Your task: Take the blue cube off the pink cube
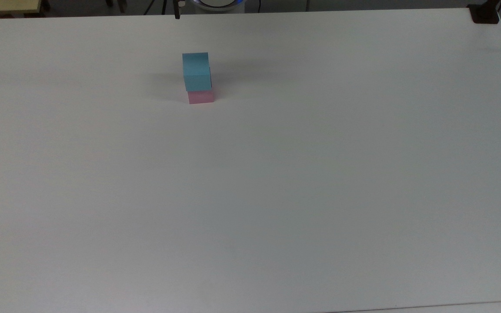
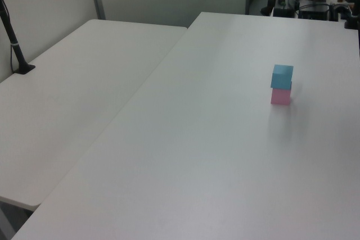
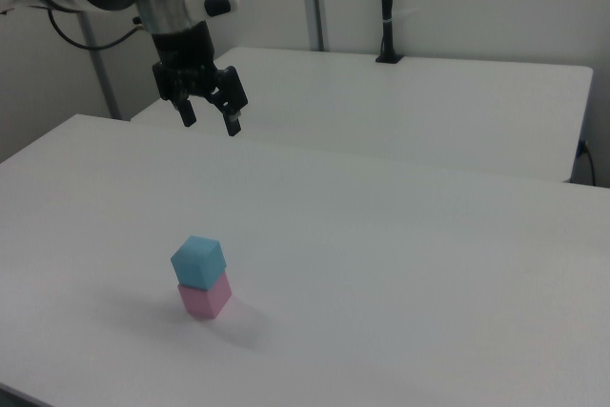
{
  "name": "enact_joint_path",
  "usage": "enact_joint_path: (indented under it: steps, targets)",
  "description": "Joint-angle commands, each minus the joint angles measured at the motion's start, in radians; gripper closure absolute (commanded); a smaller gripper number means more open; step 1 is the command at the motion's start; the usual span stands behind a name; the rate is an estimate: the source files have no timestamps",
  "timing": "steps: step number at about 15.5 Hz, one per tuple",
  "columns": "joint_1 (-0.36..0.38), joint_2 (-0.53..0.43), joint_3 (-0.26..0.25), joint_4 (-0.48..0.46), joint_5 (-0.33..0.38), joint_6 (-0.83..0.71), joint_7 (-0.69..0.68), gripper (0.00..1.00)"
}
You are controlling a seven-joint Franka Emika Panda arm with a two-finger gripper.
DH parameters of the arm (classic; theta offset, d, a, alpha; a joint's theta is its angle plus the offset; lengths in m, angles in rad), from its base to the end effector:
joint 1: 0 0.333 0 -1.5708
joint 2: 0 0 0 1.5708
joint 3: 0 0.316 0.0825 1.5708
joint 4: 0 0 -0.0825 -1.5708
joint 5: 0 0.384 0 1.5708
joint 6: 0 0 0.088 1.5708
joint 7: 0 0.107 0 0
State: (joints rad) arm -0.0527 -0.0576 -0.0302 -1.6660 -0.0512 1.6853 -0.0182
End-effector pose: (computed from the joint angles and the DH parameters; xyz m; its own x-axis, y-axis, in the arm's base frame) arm 0.5446 -0.0507 0.6214 0.9954 -0.0587 0.0757 -0.0626 -0.9967 0.0508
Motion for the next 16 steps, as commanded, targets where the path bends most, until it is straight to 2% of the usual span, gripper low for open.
enact_joint_path:
  steps: [1,11,12,14,16]
  targets:
    - [0.021,0.001,-0.007,-0.006,0.002,-0.022,0.007,0.0]
    - [0.02,0.001,-0.008,-0.006,0.002,-0.024,0.004,0.0]
    - [0.02,-0.002,-0.008,-0.008,-0.001,-0.029,-0.023,0.0]
    - [0.019,-0.004,-0.008,-0.002,-0.01,-0.106,-0.191,0.0]
    - [0.014,-0.01,-0.008,-0.001,-0.013,-0.146,-0.227,0.0]
